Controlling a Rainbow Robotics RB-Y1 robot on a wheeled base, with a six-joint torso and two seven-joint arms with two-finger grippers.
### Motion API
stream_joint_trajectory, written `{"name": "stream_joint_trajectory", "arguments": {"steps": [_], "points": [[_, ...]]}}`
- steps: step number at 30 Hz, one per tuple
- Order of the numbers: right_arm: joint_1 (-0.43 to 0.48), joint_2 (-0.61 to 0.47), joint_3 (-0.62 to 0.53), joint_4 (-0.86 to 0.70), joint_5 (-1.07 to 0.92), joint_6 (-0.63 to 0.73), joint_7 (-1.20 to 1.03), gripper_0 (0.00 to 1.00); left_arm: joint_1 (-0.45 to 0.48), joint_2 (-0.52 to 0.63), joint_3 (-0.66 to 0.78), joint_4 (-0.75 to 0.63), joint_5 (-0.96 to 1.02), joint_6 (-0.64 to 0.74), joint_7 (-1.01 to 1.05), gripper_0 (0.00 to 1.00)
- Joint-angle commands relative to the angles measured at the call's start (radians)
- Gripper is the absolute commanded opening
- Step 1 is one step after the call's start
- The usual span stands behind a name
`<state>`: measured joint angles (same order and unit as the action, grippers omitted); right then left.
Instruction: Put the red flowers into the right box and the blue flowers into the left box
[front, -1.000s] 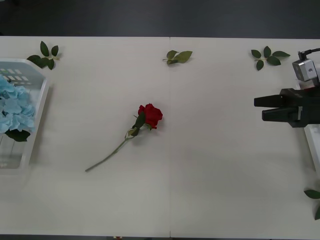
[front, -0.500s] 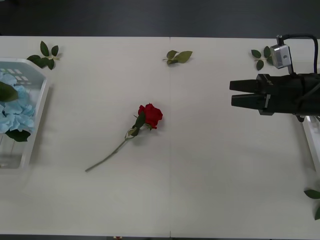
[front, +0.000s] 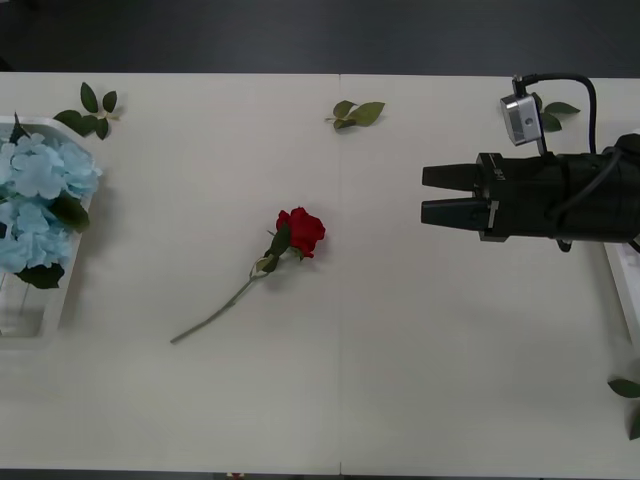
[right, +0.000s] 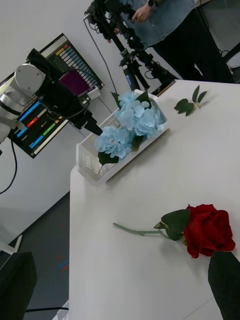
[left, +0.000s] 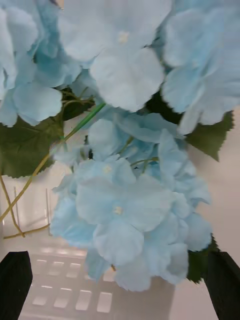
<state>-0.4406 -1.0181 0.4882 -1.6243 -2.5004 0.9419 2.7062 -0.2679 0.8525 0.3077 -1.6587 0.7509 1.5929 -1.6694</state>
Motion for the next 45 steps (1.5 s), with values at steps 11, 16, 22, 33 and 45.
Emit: {"name": "stream_joint_trajectory", "arguments": {"steps": [11, 16, 22, 33, 45], "points": [[-0.007, -0.050, -0.019, -0.015, -0.006, 0.064, -0.001, 1.00, 0.069, -0.056, 0.024, -0.332, 0.308, 0.147, -0.193, 1.00], [-0.007, -0.050, -0.019, -0.015, -0.009, 0.074, -0.001, 1.00, 0.069, -0.076, -0.039, -0.374, 0.404, 0.102, -0.319, 1.00], [-0.004, -0.047, -0.019, -0.014, -0.011, 0.074, -0.001, 1.00, 0.053, -0.076, -0.174, -0.377, 0.440, -0.008, -0.412, 1.00], [-0.003, -0.040, -0.019, -0.014, -0.012, 0.074, -0.001, 1.00, -0.073, -0.081, -0.542, -0.382, 0.165, -0.182, -0.253, 1.00], [-0.003, -0.040, -0.019, -0.015, -0.018, 0.074, -0.001, 1.00, -0.237, -0.167, -0.812, -0.251, -0.019, -0.180, 0.026, 1.00]]}}
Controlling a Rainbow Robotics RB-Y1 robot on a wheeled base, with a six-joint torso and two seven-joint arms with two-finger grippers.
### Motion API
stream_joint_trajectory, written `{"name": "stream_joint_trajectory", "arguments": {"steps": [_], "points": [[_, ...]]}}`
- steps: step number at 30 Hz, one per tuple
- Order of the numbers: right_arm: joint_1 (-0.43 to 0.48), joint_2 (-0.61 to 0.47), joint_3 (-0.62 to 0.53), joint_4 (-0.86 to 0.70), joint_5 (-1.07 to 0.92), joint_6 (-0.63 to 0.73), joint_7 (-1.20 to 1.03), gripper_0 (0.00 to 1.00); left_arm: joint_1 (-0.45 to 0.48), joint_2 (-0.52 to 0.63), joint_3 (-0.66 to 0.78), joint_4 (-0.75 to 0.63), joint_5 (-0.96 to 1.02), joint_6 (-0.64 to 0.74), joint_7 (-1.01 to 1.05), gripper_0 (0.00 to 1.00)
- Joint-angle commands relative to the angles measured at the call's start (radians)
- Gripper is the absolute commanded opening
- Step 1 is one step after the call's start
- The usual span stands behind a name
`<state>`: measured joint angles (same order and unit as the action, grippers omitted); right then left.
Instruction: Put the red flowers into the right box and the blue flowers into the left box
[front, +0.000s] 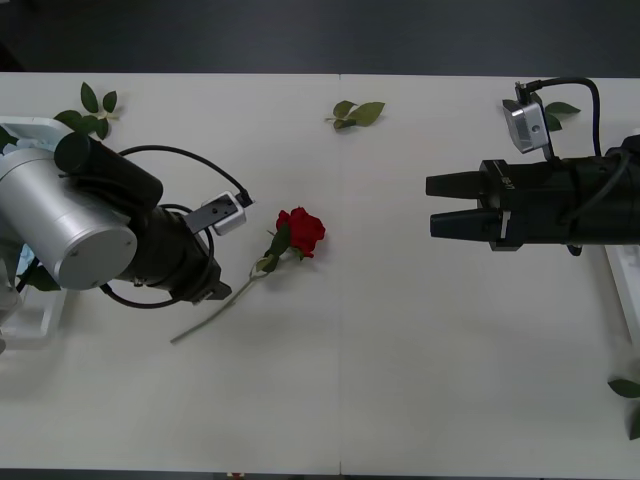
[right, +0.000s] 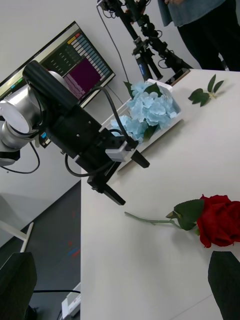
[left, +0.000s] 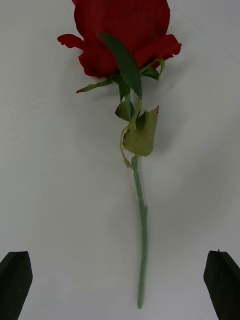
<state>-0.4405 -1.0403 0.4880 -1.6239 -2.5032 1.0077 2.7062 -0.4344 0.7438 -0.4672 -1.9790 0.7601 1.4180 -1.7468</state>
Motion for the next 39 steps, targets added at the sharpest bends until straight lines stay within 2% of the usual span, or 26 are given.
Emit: {"name": "stream_joint_trajectory", "arguments": {"steps": [1, 11, 17, 39], "points": [[-0.003, -0.018, -0.019, -0.014, -0.017, 0.008, -0.001, 1.00, -0.090, -0.076, -0.053, 0.101, -0.042, -0.005, 0.112, 1.00], [-0.003, -0.018, -0.019, -0.010, -0.026, 0.008, -0.001, 1.00, -0.210, -0.213, -0.119, 0.339, -0.111, -0.005, 0.118, 1.00], [-0.003, -0.018, -0.019, -0.010, -0.026, 0.008, -0.001, 1.00, -0.234, -0.239, -0.140, 0.420, -0.110, -0.010, 0.115, 1.00], [-0.003, -0.018, -0.019, -0.008, -0.039, 0.008, -0.001, 1.00, -0.234, -0.239, -0.215, 0.494, -0.111, -0.053, 0.118, 1.00]]}}
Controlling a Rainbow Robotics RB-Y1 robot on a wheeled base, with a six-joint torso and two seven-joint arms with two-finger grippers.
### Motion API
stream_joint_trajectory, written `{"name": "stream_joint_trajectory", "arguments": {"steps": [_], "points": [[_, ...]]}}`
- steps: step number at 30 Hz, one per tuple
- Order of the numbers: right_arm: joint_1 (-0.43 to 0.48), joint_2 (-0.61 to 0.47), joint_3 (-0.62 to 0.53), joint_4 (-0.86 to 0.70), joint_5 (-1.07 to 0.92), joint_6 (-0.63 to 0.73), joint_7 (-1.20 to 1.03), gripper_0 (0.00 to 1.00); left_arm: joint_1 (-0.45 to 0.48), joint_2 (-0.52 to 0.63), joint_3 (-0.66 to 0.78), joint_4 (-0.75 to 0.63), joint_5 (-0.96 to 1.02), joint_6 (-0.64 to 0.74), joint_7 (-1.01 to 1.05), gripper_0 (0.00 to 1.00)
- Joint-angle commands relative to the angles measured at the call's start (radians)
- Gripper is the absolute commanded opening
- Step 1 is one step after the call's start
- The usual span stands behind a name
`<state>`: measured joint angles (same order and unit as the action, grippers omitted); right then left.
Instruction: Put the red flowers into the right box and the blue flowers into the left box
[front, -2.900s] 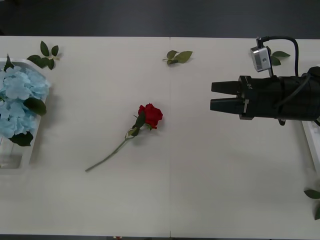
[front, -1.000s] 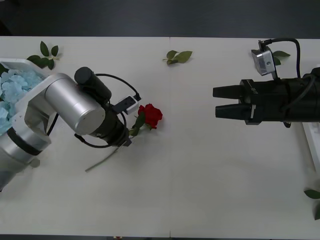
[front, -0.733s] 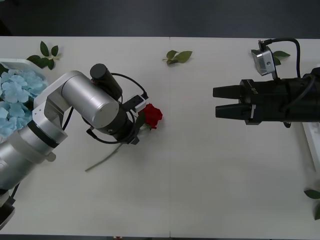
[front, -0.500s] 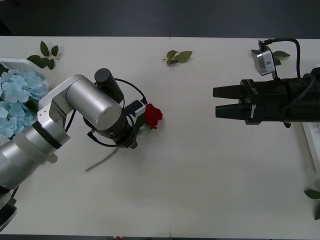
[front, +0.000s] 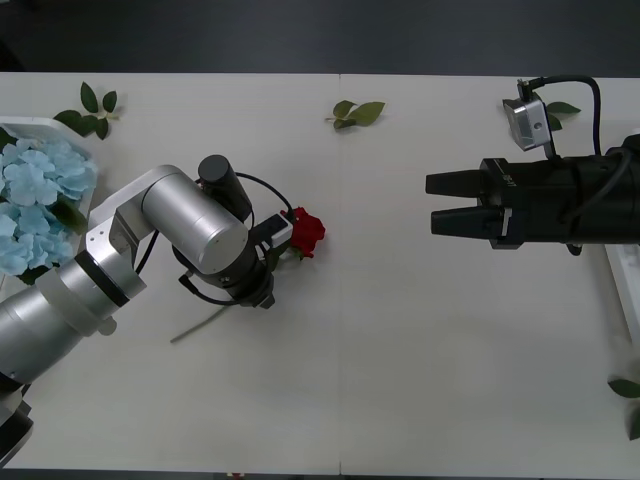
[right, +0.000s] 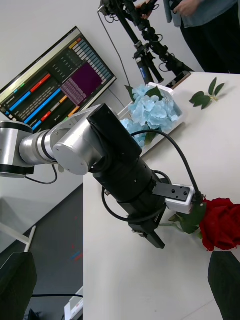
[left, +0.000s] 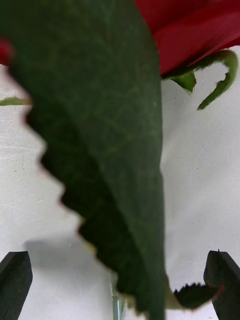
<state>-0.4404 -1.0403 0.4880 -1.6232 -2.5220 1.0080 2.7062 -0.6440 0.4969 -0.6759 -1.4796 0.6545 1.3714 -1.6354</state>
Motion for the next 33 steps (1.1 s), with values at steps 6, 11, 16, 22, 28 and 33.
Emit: {"name": "stream_joint_trajectory", "arguments": {"steps": [6, 11, 16, 22, 28, 33], "points": [[-0.003, -0.018, -0.019, -0.009, -0.026, 0.007, -0.001, 1.00, -0.023, 0.000, -0.008, 0.019, -0.009, -0.008, 0.003, 1.00], [-0.003, -0.020, -0.019, -0.009, -0.024, 0.007, -0.001, 1.00, -0.023, 0.000, -0.017, 0.019, -0.013, -0.011, 0.003, 1.00], [-0.003, -0.018, -0.019, -0.004, -0.024, 0.007, -0.001, 1.00, -0.023, 0.000, -0.033, 0.021, -0.022, -0.017, 0.005, 0.69], [-0.003, -0.018, -0.019, -0.006, -0.029, 0.007, -0.001, 1.00, -0.023, 0.000, -0.042, 0.027, -0.035, -0.032, 0.008, 0.00], [0.000, -0.018, -0.019, -0.006, -0.029, 0.007, -0.001, 1.00, -0.022, 0.002, -0.044, 0.025, -0.041, -0.035, 0.006, 0.00], [-0.003, -0.020, -0.019, -0.006, -0.032, 0.007, -0.001, 1.00, -0.022, 0.012, -0.042, -0.010, -0.044, -0.037, 0.000, 0.00]]}}
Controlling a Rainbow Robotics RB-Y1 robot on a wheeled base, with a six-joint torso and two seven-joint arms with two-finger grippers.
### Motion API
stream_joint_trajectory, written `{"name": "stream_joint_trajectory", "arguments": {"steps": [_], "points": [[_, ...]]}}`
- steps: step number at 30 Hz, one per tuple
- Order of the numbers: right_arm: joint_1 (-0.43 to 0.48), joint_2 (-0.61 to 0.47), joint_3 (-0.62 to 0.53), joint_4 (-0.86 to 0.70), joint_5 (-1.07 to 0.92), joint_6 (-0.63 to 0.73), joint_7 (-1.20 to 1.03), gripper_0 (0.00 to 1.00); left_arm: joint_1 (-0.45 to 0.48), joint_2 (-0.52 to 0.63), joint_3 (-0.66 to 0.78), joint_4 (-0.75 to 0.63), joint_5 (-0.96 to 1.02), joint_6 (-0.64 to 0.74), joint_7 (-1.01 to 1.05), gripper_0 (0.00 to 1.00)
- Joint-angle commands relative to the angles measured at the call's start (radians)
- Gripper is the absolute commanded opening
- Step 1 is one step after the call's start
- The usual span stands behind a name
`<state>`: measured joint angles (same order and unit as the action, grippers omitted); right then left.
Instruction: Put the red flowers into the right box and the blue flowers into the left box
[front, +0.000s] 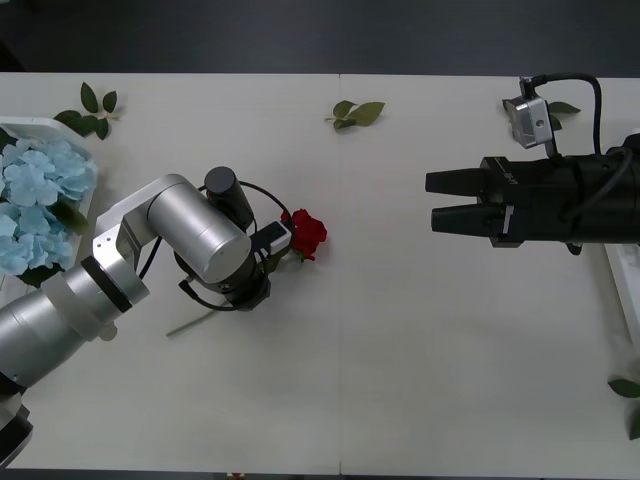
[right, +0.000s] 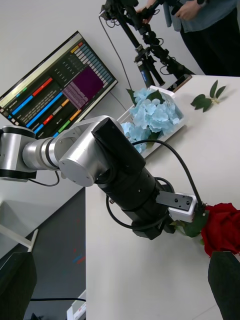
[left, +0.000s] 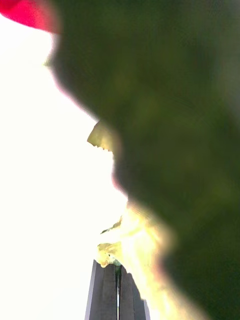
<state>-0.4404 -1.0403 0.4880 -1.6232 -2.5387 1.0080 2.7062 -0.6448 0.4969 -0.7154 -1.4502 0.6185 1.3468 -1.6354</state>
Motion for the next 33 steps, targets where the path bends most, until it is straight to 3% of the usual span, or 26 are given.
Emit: {"name": "stream_joint_trajectory", "arguments": {"steps": [1, 7, 16, 24, 33], "points": [[-0.003, -0.018, -0.019, -0.006, -0.015, 0.009, -0.001, 1.00, -0.019, 0.019, -0.001, -0.056, -0.005, -0.012, 0.000, 0.00], [-0.003, -0.018, -0.019, -0.006, -0.017, 0.007, -0.001, 1.00, 0.008, 0.060, 0.040, -0.193, 0.018, -0.008, -0.012, 0.00], [-0.003, -0.020, -0.019, -0.006, -0.021, 0.007, -0.001, 1.00, 0.131, 0.077, 0.269, -0.375, 0.268, 0.054, -0.092, 0.00], [0.042, -0.024, -0.019, -0.006, -0.046, 0.014, -0.001, 1.00, 0.217, 0.071, 0.476, -0.401, 0.618, 0.060, -0.162, 0.00], [0.100, -0.026, -0.019, -0.012, -0.063, 0.030, -0.001, 1.00, 0.224, -0.009, 0.580, -0.401, 0.842, 0.006, -0.159, 0.00]]}}
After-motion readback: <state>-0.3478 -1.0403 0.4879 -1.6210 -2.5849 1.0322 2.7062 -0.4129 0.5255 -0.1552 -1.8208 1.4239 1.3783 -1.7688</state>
